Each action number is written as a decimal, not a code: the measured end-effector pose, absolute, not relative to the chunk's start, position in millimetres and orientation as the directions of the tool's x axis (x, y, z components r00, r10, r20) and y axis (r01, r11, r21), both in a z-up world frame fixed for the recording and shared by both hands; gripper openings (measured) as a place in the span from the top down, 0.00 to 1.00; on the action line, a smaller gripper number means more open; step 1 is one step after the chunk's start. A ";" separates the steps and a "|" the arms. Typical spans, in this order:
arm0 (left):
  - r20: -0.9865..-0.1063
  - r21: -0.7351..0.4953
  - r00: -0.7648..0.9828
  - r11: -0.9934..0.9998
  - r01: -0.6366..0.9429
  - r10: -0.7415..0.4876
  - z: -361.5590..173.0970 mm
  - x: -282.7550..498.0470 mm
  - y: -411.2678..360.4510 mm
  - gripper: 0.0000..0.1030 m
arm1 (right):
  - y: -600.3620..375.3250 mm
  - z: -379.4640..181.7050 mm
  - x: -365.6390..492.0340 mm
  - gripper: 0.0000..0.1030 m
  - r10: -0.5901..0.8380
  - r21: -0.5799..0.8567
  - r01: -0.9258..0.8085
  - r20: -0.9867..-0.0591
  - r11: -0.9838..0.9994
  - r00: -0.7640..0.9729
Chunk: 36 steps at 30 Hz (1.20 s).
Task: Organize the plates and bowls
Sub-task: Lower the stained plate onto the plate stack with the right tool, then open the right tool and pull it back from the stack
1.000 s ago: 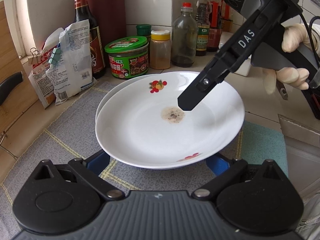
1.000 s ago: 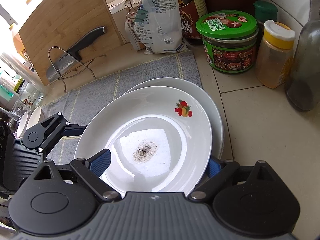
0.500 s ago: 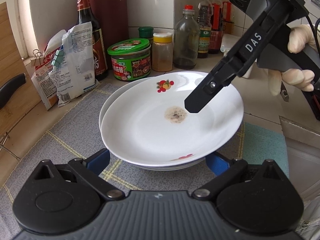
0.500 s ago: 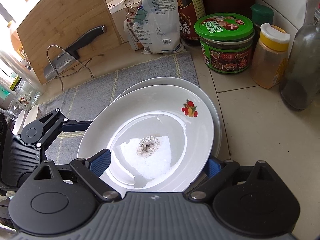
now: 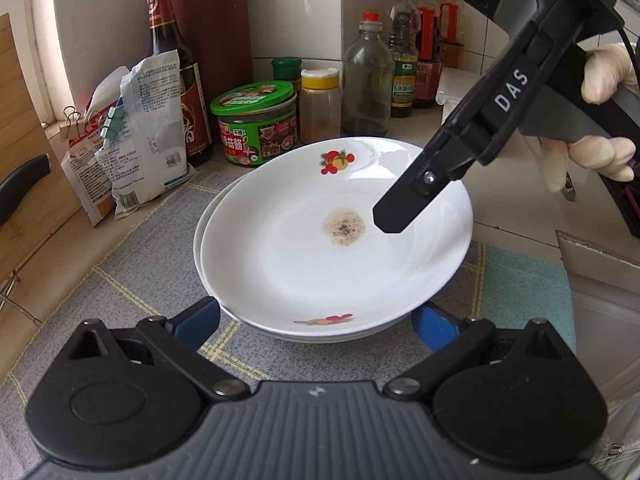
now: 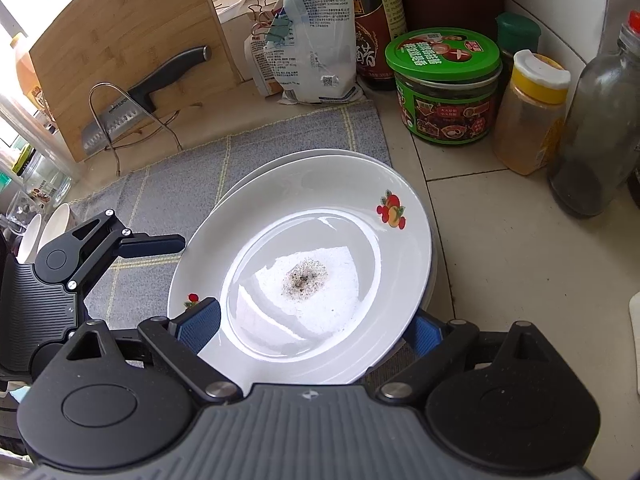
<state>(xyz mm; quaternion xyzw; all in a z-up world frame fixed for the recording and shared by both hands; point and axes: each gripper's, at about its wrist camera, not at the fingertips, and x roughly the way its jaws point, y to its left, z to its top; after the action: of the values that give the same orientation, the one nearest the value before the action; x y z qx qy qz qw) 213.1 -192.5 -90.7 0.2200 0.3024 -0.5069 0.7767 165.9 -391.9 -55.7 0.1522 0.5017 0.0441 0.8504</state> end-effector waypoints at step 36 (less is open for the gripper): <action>-0.579 0.057 0.575 0.675 0.736 -0.578 -47.5 193.3 -149.8 0.01 | -342.7 -38.4 146.0 0.00 0.023 0.007 -0.028 -0.778 1.000 0.627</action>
<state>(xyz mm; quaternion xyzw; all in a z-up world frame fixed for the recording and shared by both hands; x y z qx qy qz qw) 193.3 -149.8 -47.5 0.1473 0.2674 -0.3752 0.8752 146.0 -342.7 -38.4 -0.0028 0.4314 0.0142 0.9020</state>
